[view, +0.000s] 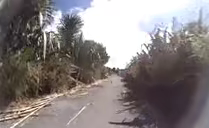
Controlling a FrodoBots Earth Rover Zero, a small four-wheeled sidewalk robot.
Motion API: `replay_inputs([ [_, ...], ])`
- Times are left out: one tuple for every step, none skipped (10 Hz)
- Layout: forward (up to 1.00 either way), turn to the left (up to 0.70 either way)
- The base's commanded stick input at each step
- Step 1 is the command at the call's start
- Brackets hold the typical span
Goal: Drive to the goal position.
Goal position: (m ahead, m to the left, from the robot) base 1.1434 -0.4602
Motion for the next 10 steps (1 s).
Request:
replay_inputs([
  [0.85, 0.0],
  [0.85, 0.0],
  [0.85, 0.0],
  [0.85, 0.0],
  [0.85, 0.0],
  [0.85, 0.0],
  [0.85, 0.0],
  [0.85, 0.0],
  [0.85, -0.11],
  [0.85, -0.23],
])
